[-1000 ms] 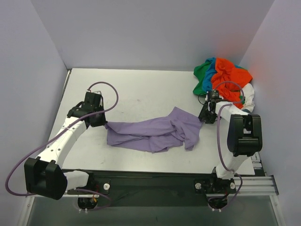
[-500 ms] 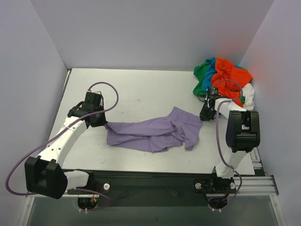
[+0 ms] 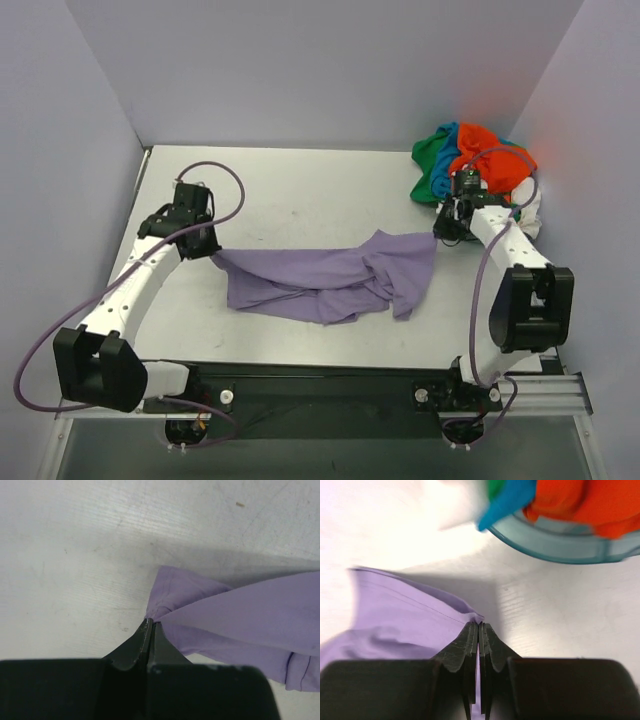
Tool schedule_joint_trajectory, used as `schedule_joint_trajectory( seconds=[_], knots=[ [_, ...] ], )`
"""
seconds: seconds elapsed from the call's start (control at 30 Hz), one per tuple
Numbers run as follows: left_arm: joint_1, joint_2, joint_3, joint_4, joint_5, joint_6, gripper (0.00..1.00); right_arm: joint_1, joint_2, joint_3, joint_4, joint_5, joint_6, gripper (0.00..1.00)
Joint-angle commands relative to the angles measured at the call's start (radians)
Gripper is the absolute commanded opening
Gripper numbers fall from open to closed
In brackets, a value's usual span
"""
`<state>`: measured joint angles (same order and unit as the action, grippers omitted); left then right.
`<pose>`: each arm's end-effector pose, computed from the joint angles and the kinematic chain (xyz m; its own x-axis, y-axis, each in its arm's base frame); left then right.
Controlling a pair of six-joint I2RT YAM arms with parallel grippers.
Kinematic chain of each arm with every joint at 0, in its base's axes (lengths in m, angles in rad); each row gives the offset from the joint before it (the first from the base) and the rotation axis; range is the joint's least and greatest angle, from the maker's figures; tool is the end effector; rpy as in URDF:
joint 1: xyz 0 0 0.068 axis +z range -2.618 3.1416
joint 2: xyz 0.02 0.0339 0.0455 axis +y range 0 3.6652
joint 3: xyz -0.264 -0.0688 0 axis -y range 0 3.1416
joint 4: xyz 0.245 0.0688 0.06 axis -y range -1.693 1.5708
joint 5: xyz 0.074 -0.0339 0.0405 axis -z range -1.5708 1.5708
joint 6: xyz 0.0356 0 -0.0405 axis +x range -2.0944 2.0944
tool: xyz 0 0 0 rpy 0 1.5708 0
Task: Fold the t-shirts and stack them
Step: Flatten out the tshirt
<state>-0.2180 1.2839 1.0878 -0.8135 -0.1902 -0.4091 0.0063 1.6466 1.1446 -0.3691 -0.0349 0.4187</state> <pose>0.2507 -0.0486 0.2856 -0.8038 -0.2220 -0.5519 -0.2241 0.9724 -0.0649 0.3542 0.0035 0.2276 -0.7106 0.4019 -0.5775 0.2848 0.9149 0.2862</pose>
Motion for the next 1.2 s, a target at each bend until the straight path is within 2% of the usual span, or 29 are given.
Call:
schedule_joint_trajectory(
  seconds=[0.0, 0.07, 0.3, 0.43, 0.63, 0.9, 1.03, 1.17],
  knots=[
    [0.029, 0.025, 0.153, -0.013, -0.071, 0.006, 0.0, -0.002, -0.166, 0.133, -0.079, 0.007, -0.008, 0.0],
    [0.043, 0.041, 0.214, -0.018, -0.063, 0.003, 0.0, -0.003, -0.195, 0.218, -0.114, 0.001, -0.009, 0.0],
    [0.054, 0.088, 0.631, -0.078, -0.017, -0.02, 0.0, -0.003, -0.31, 0.521, -0.168, -0.01, -0.017, 0.0],
    [0.054, 0.019, 0.745, -0.049, -0.025, -0.048, 0.0, -0.002, -0.369, 0.679, -0.168, -0.002, -0.047, 0.0],
    [0.054, -0.16, 0.759, 0.053, -0.037, -0.094, 0.0, -0.002, -0.458, 0.874, -0.145, -0.016, -0.123, 0.0],
    [0.054, -0.339, 0.79, 0.1, -0.089, -0.1, 0.0, 0.0, -0.573, 0.983, -0.045, -0.094, -0.146, 0.0],
    [0.054, -0.351, 0.833, 0.096, -0.098, -0.088, 0.0, -0.002, -0.571, 1.029, -0.03, -0.108, -0.141, 0.0],
    [0.054, -0.324, 0.795, 0.122, -0.065, -0.077, 0.0, -0.002, -0.545, 0.966, -0.016, -0.108, -0.147, 0.0]
  ],
)
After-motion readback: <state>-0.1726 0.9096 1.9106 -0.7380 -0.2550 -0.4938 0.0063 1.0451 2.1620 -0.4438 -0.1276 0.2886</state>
